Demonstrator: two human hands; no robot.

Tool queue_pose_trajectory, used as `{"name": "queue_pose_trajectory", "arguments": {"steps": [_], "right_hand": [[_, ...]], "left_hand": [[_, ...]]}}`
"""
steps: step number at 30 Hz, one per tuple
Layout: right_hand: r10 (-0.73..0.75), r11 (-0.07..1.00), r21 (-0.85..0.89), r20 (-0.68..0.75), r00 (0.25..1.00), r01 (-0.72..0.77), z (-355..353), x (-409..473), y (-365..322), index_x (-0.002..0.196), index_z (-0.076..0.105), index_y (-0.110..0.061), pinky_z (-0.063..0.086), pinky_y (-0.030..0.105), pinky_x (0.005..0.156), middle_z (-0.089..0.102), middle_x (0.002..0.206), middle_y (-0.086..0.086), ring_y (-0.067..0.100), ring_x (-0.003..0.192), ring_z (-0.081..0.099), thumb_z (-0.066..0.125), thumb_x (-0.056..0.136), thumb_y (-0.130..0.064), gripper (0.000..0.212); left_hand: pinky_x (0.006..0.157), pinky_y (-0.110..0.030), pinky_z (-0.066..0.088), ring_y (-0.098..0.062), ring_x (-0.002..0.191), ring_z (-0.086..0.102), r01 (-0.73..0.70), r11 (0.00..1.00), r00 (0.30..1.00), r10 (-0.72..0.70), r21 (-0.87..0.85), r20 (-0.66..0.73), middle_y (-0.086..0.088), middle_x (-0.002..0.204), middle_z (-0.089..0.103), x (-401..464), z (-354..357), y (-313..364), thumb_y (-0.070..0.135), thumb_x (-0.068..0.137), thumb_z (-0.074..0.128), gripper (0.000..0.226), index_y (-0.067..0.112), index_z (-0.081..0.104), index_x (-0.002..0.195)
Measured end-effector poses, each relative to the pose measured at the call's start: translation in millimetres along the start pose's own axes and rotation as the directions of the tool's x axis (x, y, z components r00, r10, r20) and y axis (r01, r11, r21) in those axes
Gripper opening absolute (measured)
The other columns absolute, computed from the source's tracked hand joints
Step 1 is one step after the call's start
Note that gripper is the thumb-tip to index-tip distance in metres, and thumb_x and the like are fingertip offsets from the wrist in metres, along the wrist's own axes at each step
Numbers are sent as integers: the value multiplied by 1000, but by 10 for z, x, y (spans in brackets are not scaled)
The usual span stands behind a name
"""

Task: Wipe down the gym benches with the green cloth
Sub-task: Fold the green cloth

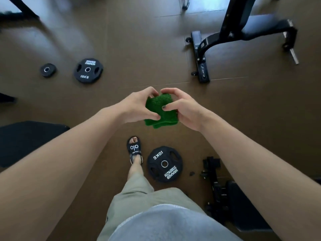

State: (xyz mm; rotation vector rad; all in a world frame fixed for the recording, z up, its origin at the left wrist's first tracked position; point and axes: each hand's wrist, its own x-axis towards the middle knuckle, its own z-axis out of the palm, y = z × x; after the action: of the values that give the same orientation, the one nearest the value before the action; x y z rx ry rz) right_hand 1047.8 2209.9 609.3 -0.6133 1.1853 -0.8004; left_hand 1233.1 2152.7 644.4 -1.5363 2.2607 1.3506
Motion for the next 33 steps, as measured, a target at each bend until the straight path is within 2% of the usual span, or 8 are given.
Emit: {"name": "queue_pose_trajectory", "arguments": {"steps": [6, 12, 16, 19, 23, 25, 28, 33], "right_hand": [[44, 997, -50, -118, 992, -51, 11, 1124, -617, 150, 40, -11, 55, 48, 104, 63, 133, 16, 31, 121, 65, 60, 87, 18, 72], [1, 978, -204, -221, 975, -47, 82, 1924, -1446, 132, 61, -11, 59, 39, 98, 72, 120, 10, 24, 112, 72, 75, 89, -2, 46], [-27, 949, -309, -281, 959, -63, -49, 2332, -1820, 117, 65, -18, 55, 46, 104, 73, 114, 8, 22, 110, 70, 80, 90, -25, 32], [-24, 992, -123, -326, 945, -17, -238, 2614, -2025, 121, 63, -11, 53, 47, 107, 74, 119, 8, 24, 113, 71, 76, 92, -30, 37], [1, 984, 161, -422, 907, 73, -568, 2932, -2347, 127, 59, 0, 60, 44, 96, 76, 116, 15, 28, 103, 76, 67, 101, -24, 36], [3, 964, 236, -462, 887, 119, -827, 3144, -2535, 126, 60, 0, 62, 44, 91, 76, 114, 16, 28, 102, 76, 64, 103, -24, 34], [10, 927, 331, -488, 873, 174, -1252, 3502, -2853, 124, 65, -2, 64, 40, 84, 76, 116, 16, 28, 105, 76, 60, 105, -25, 30], [29, 877, 437, -463, 886, 200, -1755, 4037, -3512, 127, 64, -9, 60, 50, 95, 74, 122, 14, 29, 113, 72, 54, 107, -29, 30]], "left_hand": [[84, -32, 57, -15, 97, 66, -84, 991, 988, 69, 107, 136, 5, 108, 69, 1312, -998, -279, 23, 80, 78, 47, 27, 59, 123], [84, -35, 57, -18, 94, 67, -119, 978, 952, 64, 171, 300, 8, 99, 71, 2217, -2056, -272, 23, 81, 74, 32, 30, 64, 111], [73, -30, 51, -15, 91, 66, -142, 973, 935, 72, 181, 347, 4, 96, 70, 2674, -2573, -84, 23, 85, 71, 21, 29, 68, 105], [80, -32, 57, -18, 96, 68, -94, 994, 958, 78, 46, 275, 1, 102, 71, 3086, -2817, 70, 27, 80, 73, 31, 26, 69, 111], [91, -43, 61, -25, 101, 72, -25, 987, 977, 58, -160, 204, -6, 108, 73, 3777, -2988, 339, 37, 67, 77, 49, 26, 68, 113], [92, -44, 61, -26, 100, 73, -22, 975, 976, 68, -219, 207, -8, 110, 74, 4203, -3030, 503, 36, 75, 81, 44, 23, 67, 114], [82, -37, 63, -21, 96, 74, 4, 967, 979, 49, -256, 199, -8, 116, 72, 4835, -3107, 795, 29, 94, 73, 29, 19, 62, 119], [65, -26, 63, -14, 87, 72, -11, 974, 989, 44, -227, 140, -5, 109, 70, 5635, -3461, 1362, 28, 98, 68, 25, 20, 63, 121]]}}
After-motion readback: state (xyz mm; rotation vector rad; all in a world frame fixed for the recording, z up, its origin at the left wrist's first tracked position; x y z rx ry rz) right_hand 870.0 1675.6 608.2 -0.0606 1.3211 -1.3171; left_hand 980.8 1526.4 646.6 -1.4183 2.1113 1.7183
